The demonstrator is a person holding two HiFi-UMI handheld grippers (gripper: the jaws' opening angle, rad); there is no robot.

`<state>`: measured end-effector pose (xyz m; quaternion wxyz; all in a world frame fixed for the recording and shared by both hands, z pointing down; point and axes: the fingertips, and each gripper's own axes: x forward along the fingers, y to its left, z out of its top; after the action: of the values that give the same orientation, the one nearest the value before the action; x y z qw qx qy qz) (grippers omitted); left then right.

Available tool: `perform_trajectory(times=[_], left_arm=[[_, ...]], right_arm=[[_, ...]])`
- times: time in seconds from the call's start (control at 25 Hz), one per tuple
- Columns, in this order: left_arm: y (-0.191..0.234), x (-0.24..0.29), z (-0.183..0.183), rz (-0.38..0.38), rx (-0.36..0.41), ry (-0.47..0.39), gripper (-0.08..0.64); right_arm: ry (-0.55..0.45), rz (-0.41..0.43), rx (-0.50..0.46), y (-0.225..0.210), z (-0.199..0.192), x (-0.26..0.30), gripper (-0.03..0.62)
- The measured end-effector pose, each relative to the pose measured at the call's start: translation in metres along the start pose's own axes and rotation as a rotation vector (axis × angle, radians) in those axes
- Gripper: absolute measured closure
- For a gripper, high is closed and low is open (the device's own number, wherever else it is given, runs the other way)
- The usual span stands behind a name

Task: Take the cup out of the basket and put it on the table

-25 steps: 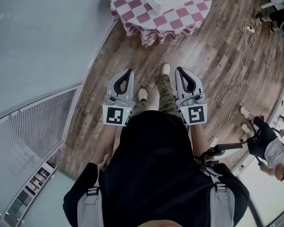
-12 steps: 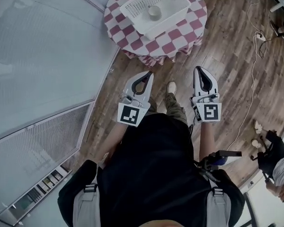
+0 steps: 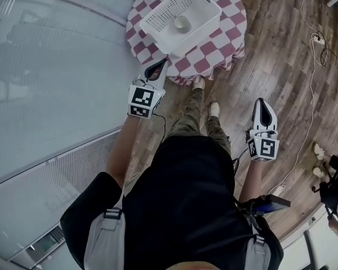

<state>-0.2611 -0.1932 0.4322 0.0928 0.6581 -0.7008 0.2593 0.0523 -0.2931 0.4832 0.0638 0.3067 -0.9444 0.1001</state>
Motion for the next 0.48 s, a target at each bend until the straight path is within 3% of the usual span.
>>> perform_trajectory(times=[0.16,0.32,0.48], left_arm=[[0.037,0.045,0.012,0.001,0.051,0.058,0.560],[0.059,0.096,0.025,-0.055,0.303,0.148,0.559],[0.070,0.150,0.009,-0.166,0.567,0.278,0.559]], right_arm=[[0.033,-0.144,0.037,-0.035,-0.010,-0.024,0.580],[0.061,-0.315,0.095,-0.069,-0.019,-0.043,0.580],[0.110,-0.381,0.124,-0.079,-0.019,-0.039,0.580]])
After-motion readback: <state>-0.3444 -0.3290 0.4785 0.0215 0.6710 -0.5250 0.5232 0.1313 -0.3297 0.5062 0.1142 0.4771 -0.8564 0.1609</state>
